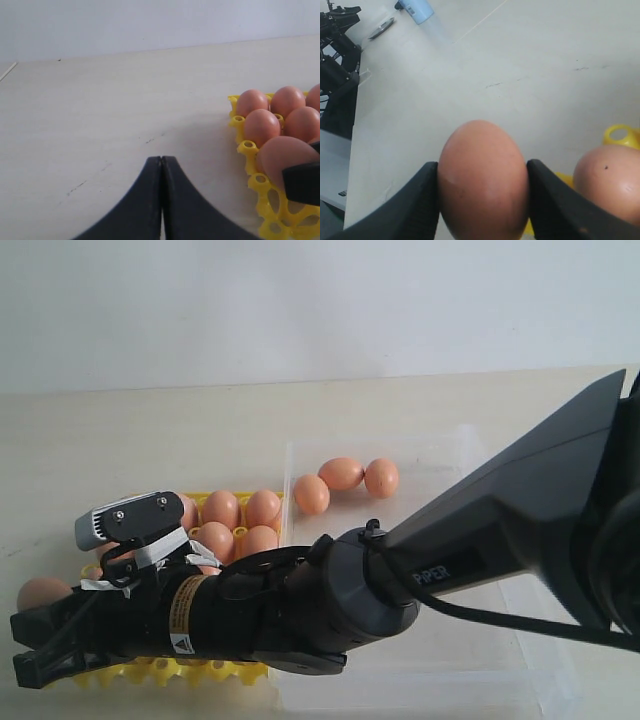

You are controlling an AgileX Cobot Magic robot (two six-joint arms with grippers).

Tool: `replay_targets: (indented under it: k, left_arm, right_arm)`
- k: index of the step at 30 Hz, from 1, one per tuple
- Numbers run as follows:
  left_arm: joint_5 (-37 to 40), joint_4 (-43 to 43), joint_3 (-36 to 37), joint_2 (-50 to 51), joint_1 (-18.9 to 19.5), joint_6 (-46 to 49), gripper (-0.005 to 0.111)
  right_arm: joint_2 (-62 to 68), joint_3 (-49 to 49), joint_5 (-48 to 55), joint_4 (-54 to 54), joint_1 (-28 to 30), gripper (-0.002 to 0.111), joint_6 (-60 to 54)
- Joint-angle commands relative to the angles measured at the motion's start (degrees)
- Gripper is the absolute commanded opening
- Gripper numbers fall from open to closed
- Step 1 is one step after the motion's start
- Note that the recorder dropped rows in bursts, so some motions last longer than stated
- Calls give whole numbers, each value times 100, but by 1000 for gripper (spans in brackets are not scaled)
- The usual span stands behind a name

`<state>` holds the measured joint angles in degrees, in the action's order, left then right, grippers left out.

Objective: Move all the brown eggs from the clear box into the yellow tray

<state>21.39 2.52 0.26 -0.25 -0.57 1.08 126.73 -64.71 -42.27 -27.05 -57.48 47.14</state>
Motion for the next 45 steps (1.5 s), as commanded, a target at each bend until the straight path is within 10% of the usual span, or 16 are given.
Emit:
replay_targets:
  k: [1, 29, 36, 45]
  left_arm:
    - [-5, 17, -26, 25, 15, 14, 0]
    - [-5, 17, -26, 25, 15, 12, 0]
    - [-5, 17, -26, 25, 15, 12, 0]
    - [-5, 17, -26, 25, 15, 12, 0]
  right_arm:
    - [-76, -32, 50, 140, 14, 41, -91]
    - [-339, -22, 200, 480, 14, 54, -419]
    - [-2509, -22, 3777, 420, 51, 1, -2328]
    - [-3511, -72, 8075, -1211, 938, 0, -2471]
